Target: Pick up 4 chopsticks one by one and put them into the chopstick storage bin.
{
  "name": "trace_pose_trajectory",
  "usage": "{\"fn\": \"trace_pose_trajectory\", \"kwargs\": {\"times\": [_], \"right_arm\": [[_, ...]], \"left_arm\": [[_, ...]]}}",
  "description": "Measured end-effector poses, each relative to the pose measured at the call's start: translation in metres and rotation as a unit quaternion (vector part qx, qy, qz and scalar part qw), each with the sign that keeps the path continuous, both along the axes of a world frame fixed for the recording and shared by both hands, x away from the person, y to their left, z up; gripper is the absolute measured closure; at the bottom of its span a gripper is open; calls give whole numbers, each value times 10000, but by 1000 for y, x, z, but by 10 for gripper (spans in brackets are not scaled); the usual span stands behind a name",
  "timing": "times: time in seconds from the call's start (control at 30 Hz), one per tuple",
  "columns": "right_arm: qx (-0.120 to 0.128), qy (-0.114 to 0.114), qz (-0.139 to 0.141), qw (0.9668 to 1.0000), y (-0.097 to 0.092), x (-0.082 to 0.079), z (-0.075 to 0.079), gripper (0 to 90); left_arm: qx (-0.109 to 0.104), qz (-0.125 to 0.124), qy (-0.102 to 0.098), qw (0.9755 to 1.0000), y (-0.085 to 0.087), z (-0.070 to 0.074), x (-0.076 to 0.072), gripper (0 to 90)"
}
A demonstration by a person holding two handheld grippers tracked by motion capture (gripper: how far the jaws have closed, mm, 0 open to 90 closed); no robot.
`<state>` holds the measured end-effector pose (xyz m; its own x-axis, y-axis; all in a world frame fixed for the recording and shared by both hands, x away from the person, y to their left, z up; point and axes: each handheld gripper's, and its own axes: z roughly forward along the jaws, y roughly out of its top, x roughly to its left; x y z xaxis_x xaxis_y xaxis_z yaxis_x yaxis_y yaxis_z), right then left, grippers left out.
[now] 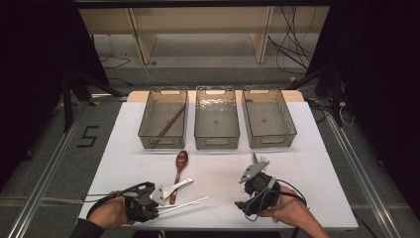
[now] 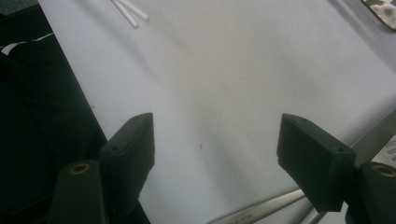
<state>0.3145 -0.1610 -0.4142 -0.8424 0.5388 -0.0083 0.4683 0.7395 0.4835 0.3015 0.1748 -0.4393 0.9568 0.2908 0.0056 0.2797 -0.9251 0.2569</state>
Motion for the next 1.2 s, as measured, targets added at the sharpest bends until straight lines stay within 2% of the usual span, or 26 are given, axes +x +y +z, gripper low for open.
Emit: {"fn": "trace_pose_trajectory", "kwargs": {"times": [0.1,0.17,0.3,0.47,0.53,0.6,0.67,0.7,0.9,0.93,0.97,1.07,1.13,1.17,1.2], "right_arm": [[-5,3,18,10000,-1,0,1,286],[-3,6,11,10000,-1,0,0,285],[31,-7,-90,10000,0,0,1,283],[58,-44,-52,10000,-1,0,1,280],[39,-62,-14,10000,-2,2,1,278],[80,-63,-66,9999,-2,2,1,278],[53,-57,-53,10000,-3,2,1,278],[57,-68,-71,9999,-3,2,2,278],[79,-106,-63,9999,-4,2,2,274],[76,-110,-86,9999,-4,2,2,273],[81,-110,-85,9999,-3,3,2,272],[91,-119,-91,9998,-4,3,2,270],[120,-118,-173,9997,-3,2,2,269],[112,-124,-166,9997,-3,2,2,267],[112,-129,-172,9997,-4,2,2,267]], "left_arm": [[-239,205,-121,9994,0,8,0,839],[-311,273,-195,9990,0,14,2,838],[-595,524,-387,9961,2,26,12,838],[-999,888,-545,9895,7,40,30,839],[-1055,984,-654,9874,9,46,37,838],[-1190,1101,-683,9844,12,52,44,838],[-1209,1168,-769,9828,14,56,51,838],[-1271,1228,-796,9810,14,58,54,838],[-1402,1469,-943,9746,18,64,73,838],[-1437,1548,-950,9728,19,64,75,839],[-1455,1548,-959,9725,19,65,78,839],[-1537,1665,-1032,9685,21,69,87,838],[-1614,1756,-1098,9649,22,72,92,839],[-1623,1759,-1115,9645,23,74,94,839],[-1653,1804,-1159,9626,23,76,97,839]]}}
